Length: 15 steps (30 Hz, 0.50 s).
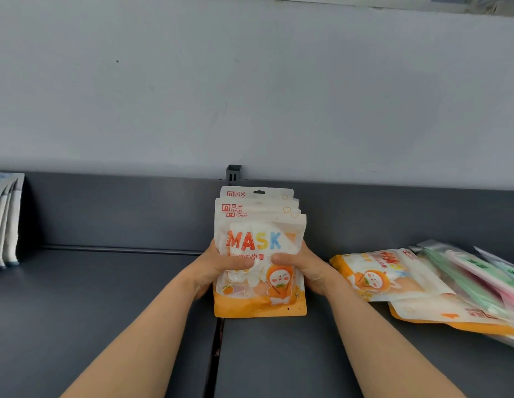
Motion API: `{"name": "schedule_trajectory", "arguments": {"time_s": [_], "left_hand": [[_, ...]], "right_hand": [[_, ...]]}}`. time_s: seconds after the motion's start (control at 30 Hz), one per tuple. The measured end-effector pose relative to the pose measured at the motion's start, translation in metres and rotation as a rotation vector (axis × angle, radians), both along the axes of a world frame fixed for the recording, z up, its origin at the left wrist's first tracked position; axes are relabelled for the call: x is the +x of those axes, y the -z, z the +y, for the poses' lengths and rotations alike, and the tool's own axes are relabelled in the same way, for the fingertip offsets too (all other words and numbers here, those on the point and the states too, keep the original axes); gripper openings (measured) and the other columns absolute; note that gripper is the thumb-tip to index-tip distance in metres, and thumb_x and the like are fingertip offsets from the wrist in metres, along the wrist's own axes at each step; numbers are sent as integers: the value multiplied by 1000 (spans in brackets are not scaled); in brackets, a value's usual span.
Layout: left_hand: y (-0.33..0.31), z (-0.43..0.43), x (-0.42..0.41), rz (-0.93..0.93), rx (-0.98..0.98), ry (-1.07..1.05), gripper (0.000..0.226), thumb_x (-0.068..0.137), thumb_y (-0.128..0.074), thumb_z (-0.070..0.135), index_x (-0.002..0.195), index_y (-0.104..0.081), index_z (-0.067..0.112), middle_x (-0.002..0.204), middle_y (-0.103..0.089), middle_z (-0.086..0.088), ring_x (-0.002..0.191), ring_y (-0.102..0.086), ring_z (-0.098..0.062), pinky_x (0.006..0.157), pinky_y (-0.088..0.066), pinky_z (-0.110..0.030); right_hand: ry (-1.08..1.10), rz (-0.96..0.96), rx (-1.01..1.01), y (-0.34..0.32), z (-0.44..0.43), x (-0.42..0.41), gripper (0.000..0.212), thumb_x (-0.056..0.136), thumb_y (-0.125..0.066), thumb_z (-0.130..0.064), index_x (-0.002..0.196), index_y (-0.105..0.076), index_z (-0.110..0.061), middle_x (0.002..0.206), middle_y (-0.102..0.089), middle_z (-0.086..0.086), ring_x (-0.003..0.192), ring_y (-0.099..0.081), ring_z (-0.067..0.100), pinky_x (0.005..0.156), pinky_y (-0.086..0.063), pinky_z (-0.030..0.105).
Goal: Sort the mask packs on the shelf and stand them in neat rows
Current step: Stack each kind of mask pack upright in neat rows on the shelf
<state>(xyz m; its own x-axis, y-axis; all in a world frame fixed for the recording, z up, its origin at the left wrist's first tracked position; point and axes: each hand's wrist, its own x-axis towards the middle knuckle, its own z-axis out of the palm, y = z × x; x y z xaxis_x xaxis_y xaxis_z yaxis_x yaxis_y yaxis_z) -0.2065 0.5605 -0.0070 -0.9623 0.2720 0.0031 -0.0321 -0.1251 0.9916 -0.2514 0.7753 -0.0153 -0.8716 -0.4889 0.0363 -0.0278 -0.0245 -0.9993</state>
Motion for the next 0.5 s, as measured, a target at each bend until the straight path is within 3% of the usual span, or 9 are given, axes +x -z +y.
{"name": "schedule_trajectory", "arguments": {"time_s": [0.2,0.33,0.5], "left_hand": [[-6,0,1,67,-42,-27,75,67,-85,4,131,-49,17,115,-71,-10,104,-70,-29,83,-58,-47],[-25,-6,14,177,-111,-48,67,71,-79,-3,126,-50,21,113,-72,-7,101,-71,-25,75,-60,-38],[-15,-23,38,146,-216,-88,62,70,-82,1,124,-54,16,111,-73,-6,100,-71,-25,86,-58,-46]], "right_hand": [[20,35,-54,-1,3,4,74,69,-78,-15,133,-42,-25,124,-65,7,109,-67,24,81,-59,38],[20,98,-56,-8,1,10,91,64,-87,-19,139,-36,-23,130,-61,8,114,-64,25,88,-57,45],[-38,100,40,-7,-9,26,76,74,-80,-5,137,-41,-23,125,-65,5,109,-67,20,81,-59,35]]}}
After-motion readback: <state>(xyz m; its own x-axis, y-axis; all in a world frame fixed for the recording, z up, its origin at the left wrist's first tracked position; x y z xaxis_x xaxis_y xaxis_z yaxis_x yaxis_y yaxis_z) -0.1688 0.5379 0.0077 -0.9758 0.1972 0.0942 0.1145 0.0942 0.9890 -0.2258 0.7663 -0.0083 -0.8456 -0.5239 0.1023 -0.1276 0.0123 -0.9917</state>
